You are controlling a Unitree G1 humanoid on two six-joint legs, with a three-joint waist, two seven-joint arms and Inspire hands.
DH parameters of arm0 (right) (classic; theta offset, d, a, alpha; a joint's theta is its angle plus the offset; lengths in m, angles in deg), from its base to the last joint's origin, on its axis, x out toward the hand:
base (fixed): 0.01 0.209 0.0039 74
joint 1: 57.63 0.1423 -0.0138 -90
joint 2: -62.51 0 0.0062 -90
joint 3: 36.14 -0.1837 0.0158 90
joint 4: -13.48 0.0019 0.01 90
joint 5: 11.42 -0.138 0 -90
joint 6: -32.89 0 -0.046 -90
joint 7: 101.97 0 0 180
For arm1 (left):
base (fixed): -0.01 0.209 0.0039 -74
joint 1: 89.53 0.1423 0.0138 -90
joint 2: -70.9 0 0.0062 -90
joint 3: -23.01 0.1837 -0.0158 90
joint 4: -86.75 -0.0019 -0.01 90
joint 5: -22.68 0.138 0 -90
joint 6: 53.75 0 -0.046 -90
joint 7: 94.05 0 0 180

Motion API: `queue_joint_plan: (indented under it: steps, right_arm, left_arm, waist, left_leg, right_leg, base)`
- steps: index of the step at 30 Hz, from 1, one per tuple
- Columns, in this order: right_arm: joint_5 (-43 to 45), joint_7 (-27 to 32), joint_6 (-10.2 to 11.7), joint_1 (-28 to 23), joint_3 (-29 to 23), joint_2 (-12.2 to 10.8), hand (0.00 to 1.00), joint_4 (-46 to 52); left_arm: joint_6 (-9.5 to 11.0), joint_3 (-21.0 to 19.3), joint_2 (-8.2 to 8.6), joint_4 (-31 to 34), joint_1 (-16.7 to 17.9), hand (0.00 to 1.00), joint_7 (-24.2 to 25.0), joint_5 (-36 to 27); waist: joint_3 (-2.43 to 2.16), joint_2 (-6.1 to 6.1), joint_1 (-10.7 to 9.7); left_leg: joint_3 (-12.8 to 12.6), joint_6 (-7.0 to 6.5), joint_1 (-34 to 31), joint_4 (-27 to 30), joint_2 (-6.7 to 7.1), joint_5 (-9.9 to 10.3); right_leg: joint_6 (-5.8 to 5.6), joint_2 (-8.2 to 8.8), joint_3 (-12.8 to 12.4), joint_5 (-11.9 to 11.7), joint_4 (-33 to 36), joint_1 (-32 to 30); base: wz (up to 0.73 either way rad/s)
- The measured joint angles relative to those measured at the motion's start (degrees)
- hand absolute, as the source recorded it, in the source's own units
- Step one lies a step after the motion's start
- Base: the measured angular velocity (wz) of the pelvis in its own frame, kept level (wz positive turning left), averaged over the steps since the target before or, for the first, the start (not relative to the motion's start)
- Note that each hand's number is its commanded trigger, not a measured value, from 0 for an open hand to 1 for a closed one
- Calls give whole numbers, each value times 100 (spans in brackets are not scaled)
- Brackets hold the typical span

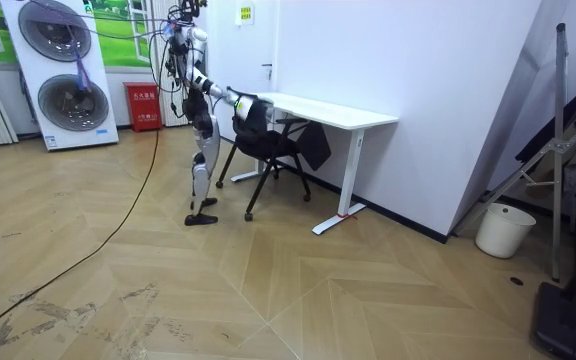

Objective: Push chair

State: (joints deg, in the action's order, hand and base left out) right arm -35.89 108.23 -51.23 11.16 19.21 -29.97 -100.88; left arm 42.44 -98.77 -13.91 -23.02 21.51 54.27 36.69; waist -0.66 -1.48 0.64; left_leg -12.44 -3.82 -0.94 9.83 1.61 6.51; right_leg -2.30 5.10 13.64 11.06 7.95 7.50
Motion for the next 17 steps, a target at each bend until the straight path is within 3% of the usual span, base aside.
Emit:
queue_joint_plan:
  steps: [1, 4, 8, 10, 14, 17]
  right_arm:
    - [-340, -173, -73, -53, 70, -180, 0, -382]
    - [-877, -690, -220, -109, 382, -343, 0, -1644]
    - [-1066, -1256, -336, -5, 644, -501, 0, -3160]
    - [-1091, -1509, -532, -13, 921, -564, 0, -3741]
    - [-888, -1746, -715, 230, 1271, -610, 0, -4259]
    - [-866, -1949, -831, 514, 1728, -614, 0, -4410]
  left_arm:
    - [-25, 159, 74, -444, 55, 0, 115, -112]
    - [-223, 691, 167, -1700, 204, 0, 590, -606]
    - [-377, 923, 362, -3090, 117, 0, 1229, -999]
    - [-508, 1005, 446, -3718, 89, 0, 1544, -1230]
    - [-864, 1282, 496, -4125, 26, 0, 1889, -1181]
    - [-1083, 1682, 503, -4211, -216, 0, 2139, -1158]
  waist:
    - [1, 0, -29]
    - [4, 19, -171]
    - [-5, 86, -264]
    - [0, 138, -311]
    - [32, 191, -338]
    - [41, 170, -333]
  left_leg:
    - [1, 18, 18, -19, -1, 7]
    - [-5, 65, 111, -24, -4, 61]
    - [-9, 104, 187, -8, -4, 139]
    - [-11, 119, 228, -6, 7, 168]
    - [-22, 136, 235, -6, -6, 185]
    - [-27, 133, 241, 0, -5, 197]
  right_leg:
    - [7, -4, 0, 5, 3, 15]
    - [10, -9, -41, 55, 3, 94]
    - [42, -8, -111, 141, -15, 147]
    - [37, 5, -140, 214, 23, 164]
    - [43, -17, -219, 215, 12, 146]
    - [44, -16, -244, 216, 10, 146]
  base:
    - [0]
    - [-4]
    - [-12]
    - [0]
    - [-9]
    - [-1]
